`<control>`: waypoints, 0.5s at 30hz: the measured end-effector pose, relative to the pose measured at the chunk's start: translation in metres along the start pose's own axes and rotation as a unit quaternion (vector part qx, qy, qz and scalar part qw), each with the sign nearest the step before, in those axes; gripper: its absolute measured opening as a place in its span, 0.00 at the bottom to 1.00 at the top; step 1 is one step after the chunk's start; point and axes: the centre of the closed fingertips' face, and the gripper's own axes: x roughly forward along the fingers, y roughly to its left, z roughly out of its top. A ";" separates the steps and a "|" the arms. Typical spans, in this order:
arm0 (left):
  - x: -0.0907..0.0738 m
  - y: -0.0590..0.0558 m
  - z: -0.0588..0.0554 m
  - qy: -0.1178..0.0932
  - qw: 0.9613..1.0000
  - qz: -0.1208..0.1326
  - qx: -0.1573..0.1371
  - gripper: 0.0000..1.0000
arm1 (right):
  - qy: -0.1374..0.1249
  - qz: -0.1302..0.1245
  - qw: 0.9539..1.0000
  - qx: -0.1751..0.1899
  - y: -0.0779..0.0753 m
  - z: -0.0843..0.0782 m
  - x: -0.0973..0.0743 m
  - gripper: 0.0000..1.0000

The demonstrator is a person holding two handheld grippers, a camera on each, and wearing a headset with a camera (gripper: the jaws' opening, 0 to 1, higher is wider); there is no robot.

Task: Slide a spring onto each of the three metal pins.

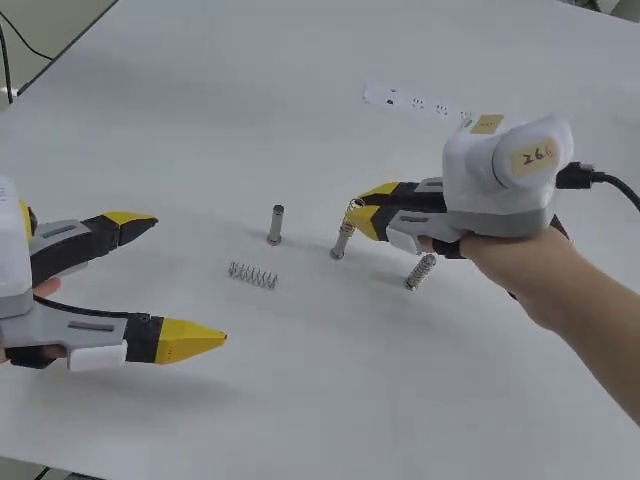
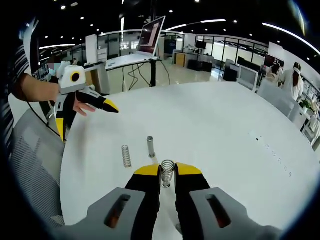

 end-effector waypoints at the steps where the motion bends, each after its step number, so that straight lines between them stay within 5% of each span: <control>1: 0.000 0.000 0.000 0.001 1.000 0.000 0.000 0.95 | 0.002 0.001 1.000 -0.001 0.000 -0.002 0.001 0.08; 15: 0.002 0.000 0.001 -0.003 1.000 0.001 -0.003 0.94 | 0.046 0.011 0.999 -0.010 0.010 -0.028 0.012 0.08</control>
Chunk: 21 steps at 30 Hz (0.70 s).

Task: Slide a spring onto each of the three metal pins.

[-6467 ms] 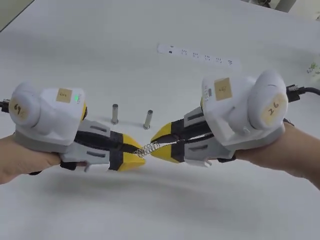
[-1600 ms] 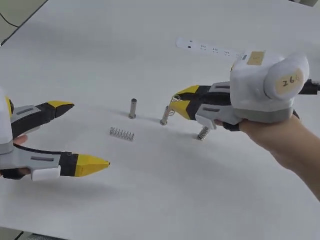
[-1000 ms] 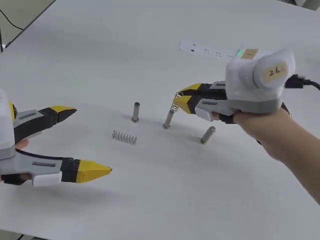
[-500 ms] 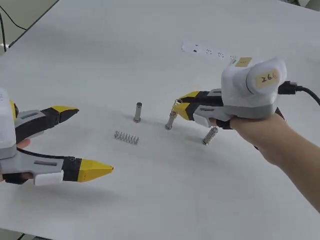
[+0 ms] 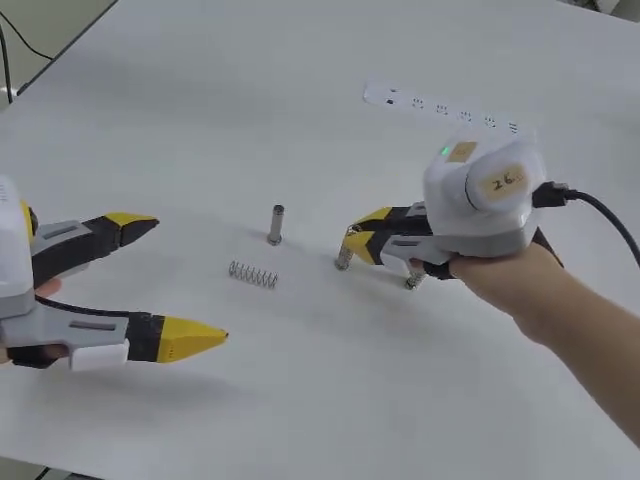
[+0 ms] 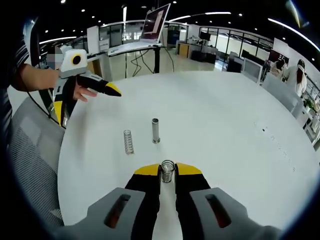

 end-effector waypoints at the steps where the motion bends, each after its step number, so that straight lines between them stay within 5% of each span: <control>1: 0.000 0.000 0.000 0.000 1.000 0.000 -0.001 0.94 | 0.003 0.000 1.000 -0.001 0.000 -0.002 0.001 0.08; 21: 0.001 -0.002 -0.001 0.002 1.000 -0.003 -0.003 0.93 | 0.019 0.008 1.000 -0.003 0.001 -0.015 0.007 0.08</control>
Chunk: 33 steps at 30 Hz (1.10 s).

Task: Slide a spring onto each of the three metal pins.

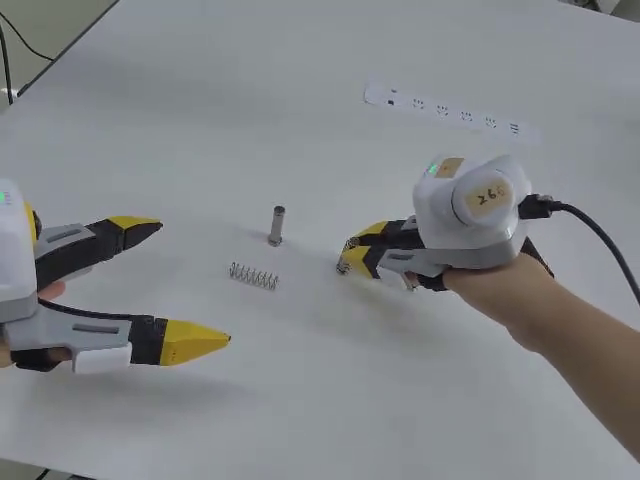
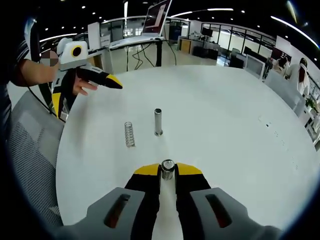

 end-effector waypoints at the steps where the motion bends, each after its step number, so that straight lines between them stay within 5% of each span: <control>1: 0.000 0.000 0.000 0.000 1.000 0.000 0.000 0.93 | 0.003 -0.001 1.000 0.001 0.000 -0.001 0.000 0.09; 33: -0.002 -0.001 -0.001 0.008 1.000 -0.007 0.013 0.98 | -0.031 -0.004 0.999 0.022 0.010 0.023 -0.022 0.19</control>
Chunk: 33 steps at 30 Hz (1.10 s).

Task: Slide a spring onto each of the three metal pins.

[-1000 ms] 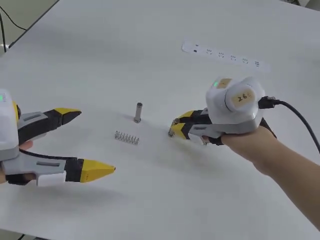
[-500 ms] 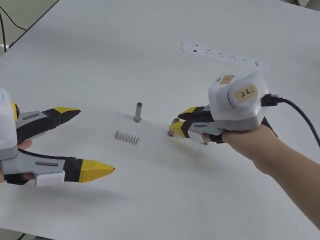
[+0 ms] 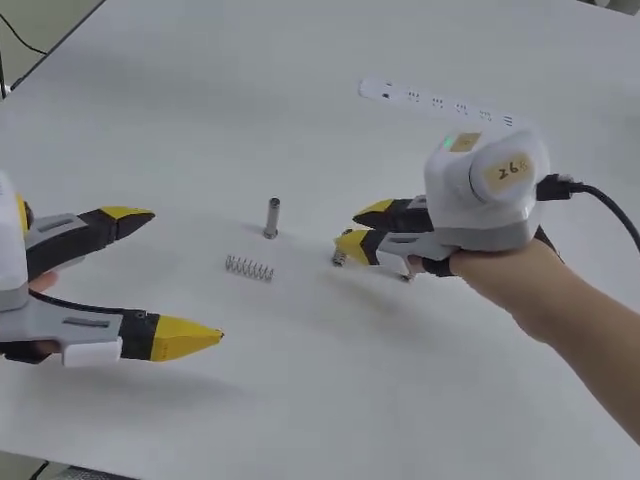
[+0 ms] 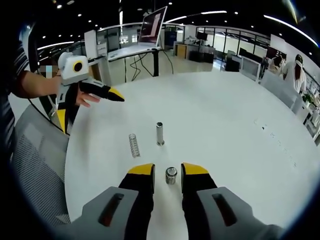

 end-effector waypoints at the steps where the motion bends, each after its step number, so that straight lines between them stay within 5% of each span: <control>1: 0.000 0.000 0.000 0.001 1.000 0.000 0.001 0.98 | -0.001 0.001 1.000 -0.002 0.001 0.001 -0.001 0.19; 24: 0.000 0.001 -0.003 0.012 1.000 -0.006 0.009 0.98 | -0.003 0.018 0.999 -0.031 0.016 0.014 -0.004 0.18; 33: 0.000 0.000 -0.003 0.016 1.000 -0.007 0.010 0.98 | 0.023 0.041 0.995 -0.086 0.032 0.015 0.006 0.17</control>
